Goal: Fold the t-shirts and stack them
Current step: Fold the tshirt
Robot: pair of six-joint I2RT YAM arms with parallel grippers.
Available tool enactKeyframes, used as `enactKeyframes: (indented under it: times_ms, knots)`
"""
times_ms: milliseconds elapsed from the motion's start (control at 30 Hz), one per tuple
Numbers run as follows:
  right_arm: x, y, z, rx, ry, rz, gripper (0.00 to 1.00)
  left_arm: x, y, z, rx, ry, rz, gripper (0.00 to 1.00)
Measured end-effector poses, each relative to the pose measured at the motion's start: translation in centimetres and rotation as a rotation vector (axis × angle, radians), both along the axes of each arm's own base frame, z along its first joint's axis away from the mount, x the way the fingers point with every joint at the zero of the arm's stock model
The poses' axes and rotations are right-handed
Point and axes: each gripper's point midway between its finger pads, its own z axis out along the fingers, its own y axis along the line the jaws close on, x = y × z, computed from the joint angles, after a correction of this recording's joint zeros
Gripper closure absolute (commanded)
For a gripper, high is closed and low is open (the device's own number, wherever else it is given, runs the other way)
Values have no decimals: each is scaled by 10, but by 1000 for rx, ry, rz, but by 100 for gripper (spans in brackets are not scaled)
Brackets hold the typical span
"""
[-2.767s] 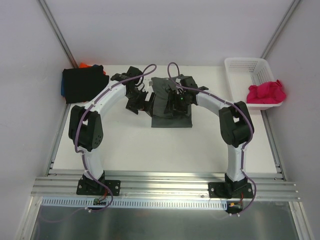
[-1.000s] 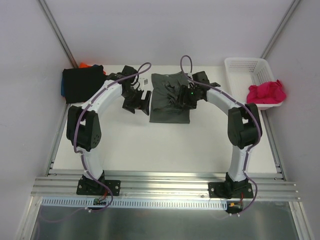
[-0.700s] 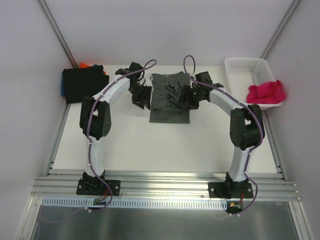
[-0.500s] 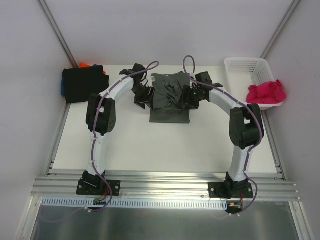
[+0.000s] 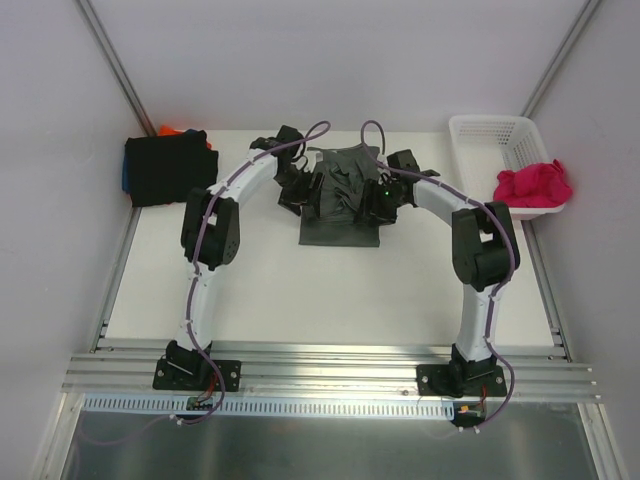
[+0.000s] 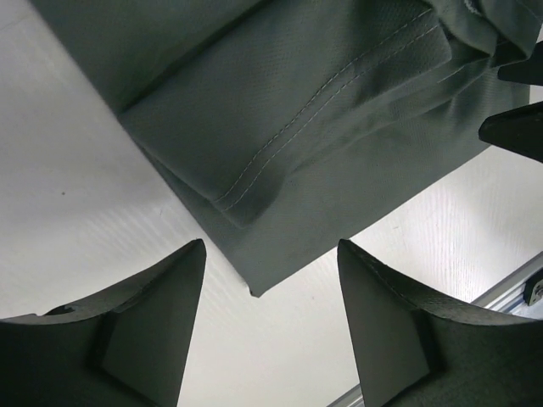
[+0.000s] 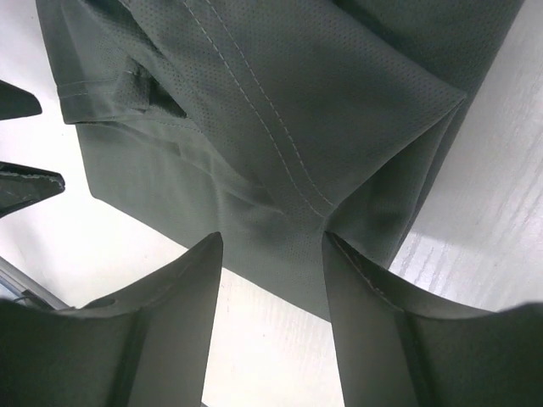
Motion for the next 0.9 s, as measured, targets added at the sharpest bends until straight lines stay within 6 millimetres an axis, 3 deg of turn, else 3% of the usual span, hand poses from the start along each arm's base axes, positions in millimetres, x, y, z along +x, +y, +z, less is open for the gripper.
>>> enactKeyframes:
  times_ms: [400,533,567,633,733,767,900]
  knots:
    - [13,-2,-4,-18,-30,8,57,2,-8,-26,-10,47,-14,41]
    - [14,-2,-8,-23,-27,13,70,3,-9,-29,-9,48,-16,56]
    - [15,-2,-8,-23,-29,14,78,3,-9,-29,-9,48,-17,62]
    - [16,-2,-9,-23,-33,18,86,3,-9,-30,-10,49,-19,68]
    - [17,-1,-9,-22,-35,20,96,3,-9,-31,-12,51,-21,95]
    - [17,-1,-9,-21,-36,20,97,3,-9,-31,-12,51,-22,99]
    - [21,0,-5,-17,-48,19,97,3,-9,-31,-12,47,-28,100]
